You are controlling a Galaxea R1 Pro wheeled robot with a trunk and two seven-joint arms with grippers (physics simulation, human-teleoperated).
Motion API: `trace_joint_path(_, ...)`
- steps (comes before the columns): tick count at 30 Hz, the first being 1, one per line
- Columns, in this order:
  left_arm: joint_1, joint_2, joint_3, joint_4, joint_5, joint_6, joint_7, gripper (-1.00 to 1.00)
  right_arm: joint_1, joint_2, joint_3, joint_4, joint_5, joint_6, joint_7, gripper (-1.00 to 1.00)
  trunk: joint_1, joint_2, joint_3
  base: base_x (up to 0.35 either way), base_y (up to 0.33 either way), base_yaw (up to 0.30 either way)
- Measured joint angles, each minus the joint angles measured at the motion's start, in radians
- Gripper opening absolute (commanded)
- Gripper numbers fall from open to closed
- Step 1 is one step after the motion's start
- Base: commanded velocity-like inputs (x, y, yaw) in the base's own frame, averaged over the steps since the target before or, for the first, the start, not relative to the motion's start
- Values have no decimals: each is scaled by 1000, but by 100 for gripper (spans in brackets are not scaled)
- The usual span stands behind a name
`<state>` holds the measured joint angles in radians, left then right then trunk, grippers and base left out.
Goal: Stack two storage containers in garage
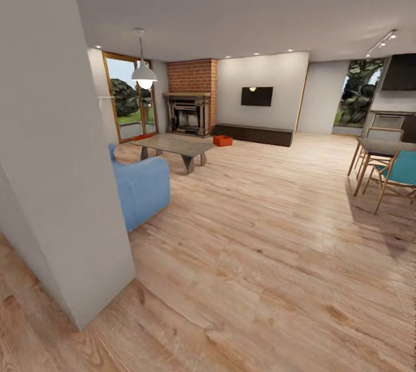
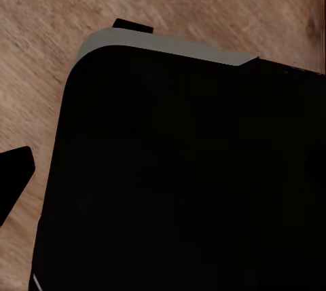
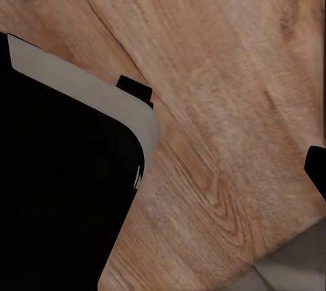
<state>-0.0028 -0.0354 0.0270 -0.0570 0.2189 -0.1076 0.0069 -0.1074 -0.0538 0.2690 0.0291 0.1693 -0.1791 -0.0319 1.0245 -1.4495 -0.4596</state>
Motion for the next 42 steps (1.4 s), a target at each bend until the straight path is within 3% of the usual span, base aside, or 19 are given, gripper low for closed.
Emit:
trace_joint_path(15,0,0,0,0,1,1,0,100,0,-1,-3,0,-4,0,0,100,0,0,0,325,0,-213)
trace_joint_path(42,0,2,-2,0,1,6,0,100,0,5,-7,1,-11,12,-9,100,0,0,0,325,0,-7)
